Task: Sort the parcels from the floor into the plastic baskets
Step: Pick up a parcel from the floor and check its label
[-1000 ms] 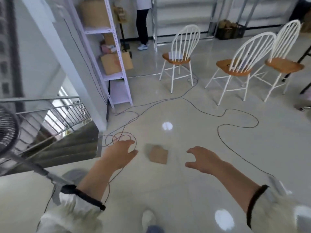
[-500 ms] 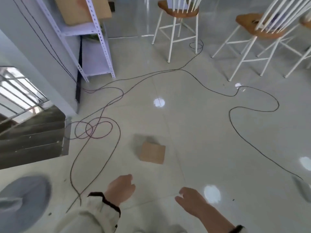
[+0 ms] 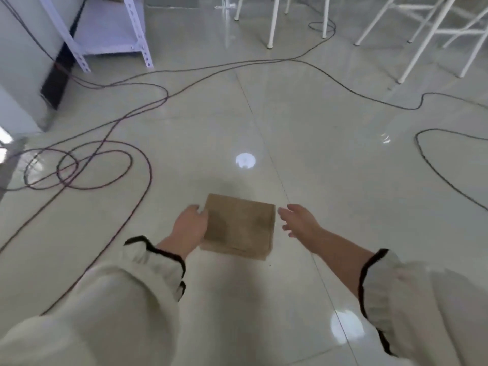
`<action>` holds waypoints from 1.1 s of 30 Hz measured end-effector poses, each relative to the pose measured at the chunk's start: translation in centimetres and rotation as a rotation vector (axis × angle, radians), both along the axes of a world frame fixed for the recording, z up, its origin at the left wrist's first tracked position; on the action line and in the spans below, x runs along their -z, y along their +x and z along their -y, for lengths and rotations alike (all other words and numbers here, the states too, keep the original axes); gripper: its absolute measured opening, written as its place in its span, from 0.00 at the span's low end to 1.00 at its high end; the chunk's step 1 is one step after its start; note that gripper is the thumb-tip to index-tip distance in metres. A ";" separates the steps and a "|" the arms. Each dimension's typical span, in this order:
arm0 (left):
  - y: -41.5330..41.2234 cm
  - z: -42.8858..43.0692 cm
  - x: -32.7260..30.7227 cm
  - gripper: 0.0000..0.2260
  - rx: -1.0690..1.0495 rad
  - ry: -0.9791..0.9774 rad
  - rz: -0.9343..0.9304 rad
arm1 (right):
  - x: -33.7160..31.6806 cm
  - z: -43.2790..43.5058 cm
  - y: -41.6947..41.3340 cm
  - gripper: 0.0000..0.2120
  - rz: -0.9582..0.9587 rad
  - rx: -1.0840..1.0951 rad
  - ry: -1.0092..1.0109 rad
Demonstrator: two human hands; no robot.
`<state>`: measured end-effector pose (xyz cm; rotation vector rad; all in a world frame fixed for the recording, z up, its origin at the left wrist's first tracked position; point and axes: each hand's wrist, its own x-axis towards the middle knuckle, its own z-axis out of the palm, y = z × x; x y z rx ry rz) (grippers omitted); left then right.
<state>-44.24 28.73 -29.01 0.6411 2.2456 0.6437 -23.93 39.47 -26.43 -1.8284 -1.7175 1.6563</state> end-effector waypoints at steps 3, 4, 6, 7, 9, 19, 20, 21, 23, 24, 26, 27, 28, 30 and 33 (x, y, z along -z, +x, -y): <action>0.1 -1.1 1.7 0.14 0.012 -0.016 -0.076 | 1.0 0.3 -1.0 0.08 -0.128 0.108 -0.169; 0.2 -0.9 1.8 0.13 0.041 -0.038 -0.110 | 1.3 0.5 -1.0 0.07 -0.154 0.121 -0.189; 0.5 -0.5 1.2 0.16 0.031 -0.095 -0.115 | 0.9 1.3 -0.5 0.08 -0.202 0.135 -0.235; 0.7 -0.1 0.6 0.19 -0.014 -0.090 -0.081 | 0.4 1.6 -0.2 0.08 -0.214 0.126 -0.241; 0.9 0.5 -0.2 0.22 -0.152 0.012 0.110 | -0.4 1.6 0.4 0.09 -0.209 0.067 -0.190; 1.6 1.9 -0.7 0.15 0.052 -0.071 0.375 | 1.1 1.9 2.7 0.10 0.095 -0.152 0.017; 1.8 2.3 -0.5 0.14 0.105 -0.119 0.383 | 1.3 2.2 3.1 0.09 0.130 -0.182 0.030; 1.8 2.4 -0.4 0.13 0.146 -0.143 0.382 | 1.5 2.3 3.5 0.09 0.137 -0.195 0.032; 1.6 2.2 -0.4 0.13 0.198 -0.137 0.340 | 1.4 2.4 3.9 0.10 0.136 -0.221 0.050; 1.4 2.0 -0.4 0.13 0.227 -0.111 0.276 | 1.4 2.3 4.0 0.09 0.151 -0.254 0.097; 1.2 1.9 -0.3 0.14 0.266 -0.002 0.070 | 1.2 2.3 4.2 0.08 0.174 -0.286 0.213; 1.3 2.4 -0.4 0.15 0.261 0.076 -0.015 | 1.1 2.5 4.4 0.07 0.180 -0.290 0.261; 1.6 3.3 -0.3 0.15 0.244 0.144 -0.055 | 1.1 2.9 4.7 0.07 0.182 -0.297 0.299; 2.6 5.9 0.9 0.16 0.203 0.215 -0.068 | 1.8 4.1 5.3 0.06 0.213 -0.371 0.318; 4.2 9.6 3.5 0.15 0.221 0.112 0.004 | 3.8 5.8 6.1 0.02 0.324 -0.569 0.217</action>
